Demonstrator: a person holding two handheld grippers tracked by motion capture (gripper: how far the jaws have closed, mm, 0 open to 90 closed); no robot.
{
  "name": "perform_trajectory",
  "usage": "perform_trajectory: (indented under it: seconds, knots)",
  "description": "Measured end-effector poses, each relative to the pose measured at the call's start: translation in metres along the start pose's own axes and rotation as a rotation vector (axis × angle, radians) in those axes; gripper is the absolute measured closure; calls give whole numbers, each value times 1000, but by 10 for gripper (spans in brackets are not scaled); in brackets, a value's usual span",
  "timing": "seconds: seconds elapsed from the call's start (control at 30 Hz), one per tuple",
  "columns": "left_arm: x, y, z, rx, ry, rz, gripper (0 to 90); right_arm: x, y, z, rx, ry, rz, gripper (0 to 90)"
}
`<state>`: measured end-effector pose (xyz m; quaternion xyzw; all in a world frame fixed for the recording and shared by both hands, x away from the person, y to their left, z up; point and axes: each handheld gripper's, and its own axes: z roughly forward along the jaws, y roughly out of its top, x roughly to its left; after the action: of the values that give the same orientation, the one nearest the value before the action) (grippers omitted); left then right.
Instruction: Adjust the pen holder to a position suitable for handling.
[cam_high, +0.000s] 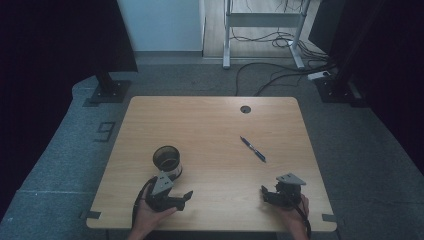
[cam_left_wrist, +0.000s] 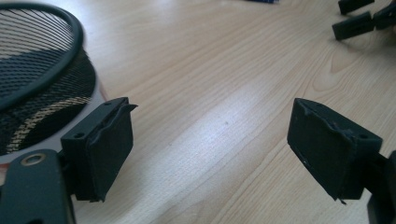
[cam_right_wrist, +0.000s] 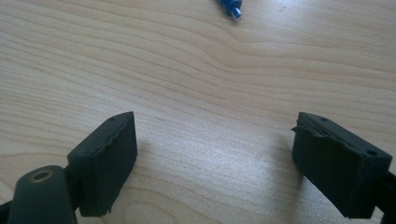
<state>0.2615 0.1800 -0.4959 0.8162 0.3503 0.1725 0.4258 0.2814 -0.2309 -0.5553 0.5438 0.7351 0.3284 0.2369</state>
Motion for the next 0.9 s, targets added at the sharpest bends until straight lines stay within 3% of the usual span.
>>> perform_trajectory:
  seconds: [0.2, 0.37, 0.9]
  knots:
    - [9, 5, -15, -36, 28, -20, 143, 0, 0, 0, -1, -2, 0, 132]
    - [25, 6, -28, -69, 63, -64, 136, 0, 0, 0, -1, -3, 2, 133]
    - [57, -5, -37, -86, 147, -133, 107, 0, 0, 1, -1, -3, 3, 134]
